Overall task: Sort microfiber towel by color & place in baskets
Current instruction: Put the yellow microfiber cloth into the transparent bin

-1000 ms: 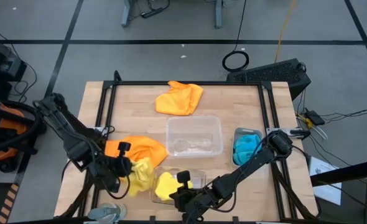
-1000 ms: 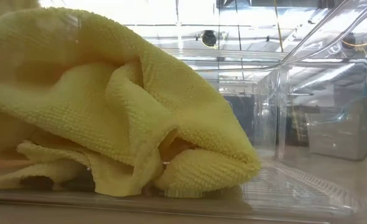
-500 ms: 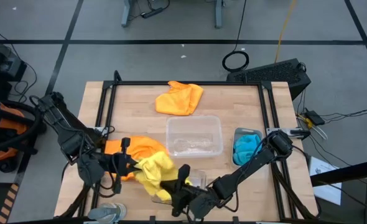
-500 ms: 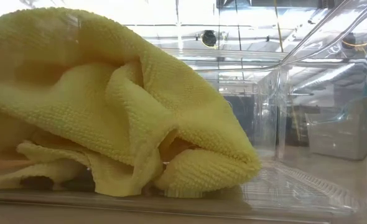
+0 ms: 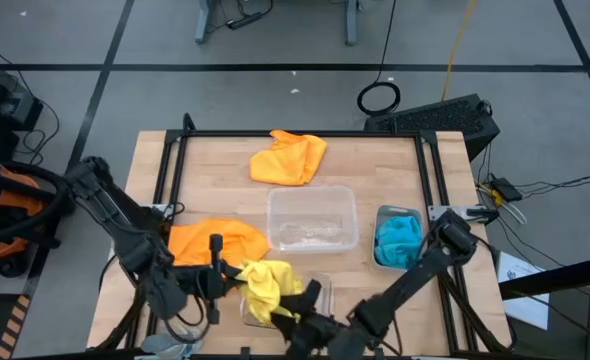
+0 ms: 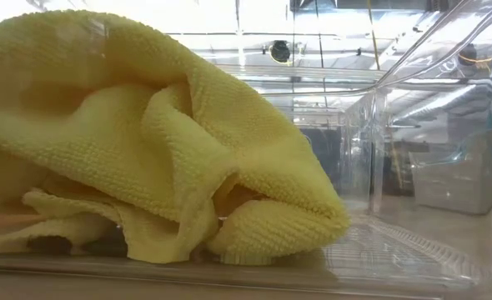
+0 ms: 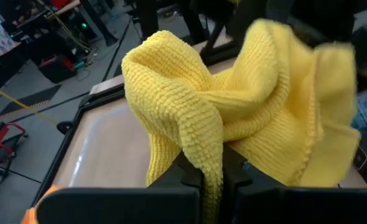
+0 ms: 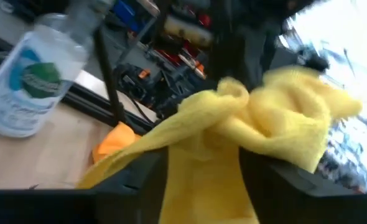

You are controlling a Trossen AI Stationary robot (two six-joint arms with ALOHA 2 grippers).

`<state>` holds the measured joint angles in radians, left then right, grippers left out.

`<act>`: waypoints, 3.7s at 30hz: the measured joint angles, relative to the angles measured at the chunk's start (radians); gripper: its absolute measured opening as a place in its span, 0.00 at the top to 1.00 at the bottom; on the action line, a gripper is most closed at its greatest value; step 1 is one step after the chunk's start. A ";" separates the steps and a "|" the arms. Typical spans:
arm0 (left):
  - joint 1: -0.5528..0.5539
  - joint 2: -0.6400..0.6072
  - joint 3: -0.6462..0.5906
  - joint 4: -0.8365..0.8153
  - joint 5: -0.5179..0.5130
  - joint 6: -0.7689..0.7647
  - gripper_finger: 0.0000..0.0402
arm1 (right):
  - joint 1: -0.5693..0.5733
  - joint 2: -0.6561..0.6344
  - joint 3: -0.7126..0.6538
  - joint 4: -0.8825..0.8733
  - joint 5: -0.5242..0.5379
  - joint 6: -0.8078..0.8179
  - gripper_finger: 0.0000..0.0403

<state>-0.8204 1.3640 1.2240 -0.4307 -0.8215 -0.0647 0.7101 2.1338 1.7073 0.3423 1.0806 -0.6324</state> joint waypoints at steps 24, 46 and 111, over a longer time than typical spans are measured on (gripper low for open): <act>0.009 0.143 -0.001 0.233 0.127 0.155 0.97 | 0.018 0.001 0.000 0.039 0.145 -0.111 0.34; -0.039 0.193 -0.002 0.405 0.167 0.359 0.85 | -0.043 0.000 0.000 -0.199 -0.034 0.410 0.86; 0.144 0.333 0.012 0.575 0.409 0.309 0.97 | 0.110 -0.060 0.000 -0.717 0.141 0.685 0.50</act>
<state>-0.6766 1.6974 1.2362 0.1440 -0.4130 0.2446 0.8204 2.0743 1.7069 -0.3748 1.2217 0.0530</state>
